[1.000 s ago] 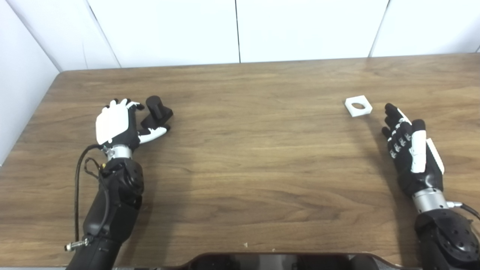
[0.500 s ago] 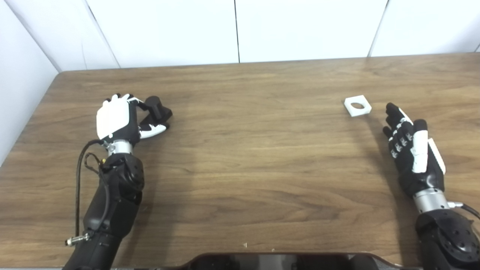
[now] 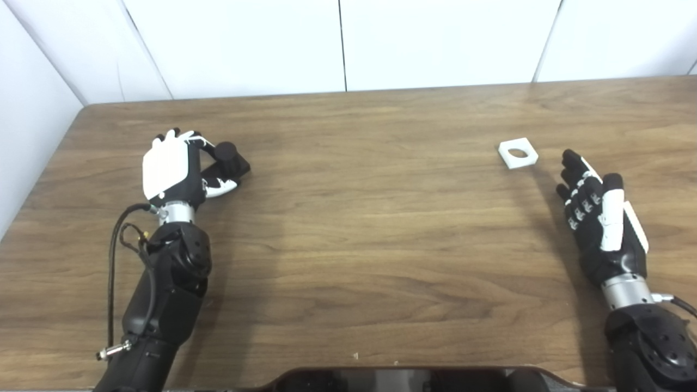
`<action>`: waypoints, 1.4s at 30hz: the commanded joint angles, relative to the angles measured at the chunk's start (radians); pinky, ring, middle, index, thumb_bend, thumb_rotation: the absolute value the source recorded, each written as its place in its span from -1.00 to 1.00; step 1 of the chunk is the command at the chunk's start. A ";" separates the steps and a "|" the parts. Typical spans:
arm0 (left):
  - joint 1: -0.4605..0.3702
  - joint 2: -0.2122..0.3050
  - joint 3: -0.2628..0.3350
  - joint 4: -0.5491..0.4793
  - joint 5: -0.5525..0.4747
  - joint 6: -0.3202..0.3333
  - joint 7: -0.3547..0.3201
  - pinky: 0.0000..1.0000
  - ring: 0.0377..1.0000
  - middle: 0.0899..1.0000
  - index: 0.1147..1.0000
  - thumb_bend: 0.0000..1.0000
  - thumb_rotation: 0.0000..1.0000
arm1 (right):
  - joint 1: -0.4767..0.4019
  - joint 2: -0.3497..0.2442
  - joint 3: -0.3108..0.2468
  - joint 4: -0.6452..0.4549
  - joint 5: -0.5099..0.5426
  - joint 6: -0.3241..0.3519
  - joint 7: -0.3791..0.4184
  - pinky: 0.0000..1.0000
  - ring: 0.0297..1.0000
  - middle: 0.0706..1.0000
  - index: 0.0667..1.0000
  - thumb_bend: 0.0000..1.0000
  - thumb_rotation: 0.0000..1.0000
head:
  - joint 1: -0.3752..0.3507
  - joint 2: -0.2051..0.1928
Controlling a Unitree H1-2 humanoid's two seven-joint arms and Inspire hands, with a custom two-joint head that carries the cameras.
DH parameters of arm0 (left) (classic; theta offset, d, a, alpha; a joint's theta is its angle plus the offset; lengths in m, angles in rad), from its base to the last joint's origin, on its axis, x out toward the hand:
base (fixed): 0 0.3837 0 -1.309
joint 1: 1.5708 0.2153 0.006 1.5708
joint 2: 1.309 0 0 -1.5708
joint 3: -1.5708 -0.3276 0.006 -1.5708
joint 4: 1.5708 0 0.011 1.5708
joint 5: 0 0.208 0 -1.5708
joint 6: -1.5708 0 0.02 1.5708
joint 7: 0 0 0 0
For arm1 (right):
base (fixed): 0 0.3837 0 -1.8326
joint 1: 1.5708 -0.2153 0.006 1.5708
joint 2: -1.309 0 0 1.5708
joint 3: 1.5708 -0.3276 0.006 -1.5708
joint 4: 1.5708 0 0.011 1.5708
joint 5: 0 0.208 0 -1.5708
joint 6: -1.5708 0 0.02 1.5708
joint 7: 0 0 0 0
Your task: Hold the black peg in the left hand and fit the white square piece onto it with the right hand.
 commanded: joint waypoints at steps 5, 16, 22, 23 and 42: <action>-0.014 0.019 0.006 0.009 0.001 0.001 0.019 1.00 0.94 0.70 -0.15 0.04 -0.87 | -0.023 -0.017 -0.006 -0.018 0.016 -0.015 0.013 1.00 1.00 0.94 0.81 0.36 1.00 | 0.002 -0.001; -0.006 0.007 0.002 -0.010 -0.017 -0.005 0.018 1.00 0.93 0.69 -0.16 0.04 -0.87 | -0.028 -0.026 -0.006 -0.015 0.027 -0.012 0.017 1.00 1.00 0.94 0.82 0.35 1.00 | -0.001 -0.007; 0.007 -0.006 -0.017 -0.072 -0.015 0.002 -0.015 1.00 0.94 0.71 -0.16 0.04 -0.87 | -0.033 -0.026 0.003 -0.010 0.016 -0.018 0.019 1.00 1.00 0.93 0.81 0.35 1.00 | 0.000 -0.008; 0.011 -0.008 -0.023 -0.086 -0.015 -0.001 -0.022 1.00 0.94 0.70 -0.16 0.04 -0.87 | -0.034 -0.026 0.004 -0.008 0.014 -0.019 0.020 1.00 1.00 0.93 0.81 0.35 1.00 | 0.000 -0.009; 0.155 -0.107 -0.192 -0.368 0.027 -0.048 -0.164 1.00 0.91 0.70 -0.15 0.03 -0.85 | -0.020 -0.009 0.032 -0.012 -0.010 -0.016 0.014 1.00 1.00 0.95 0.84 0.42 1.00 | -0.014 -0.011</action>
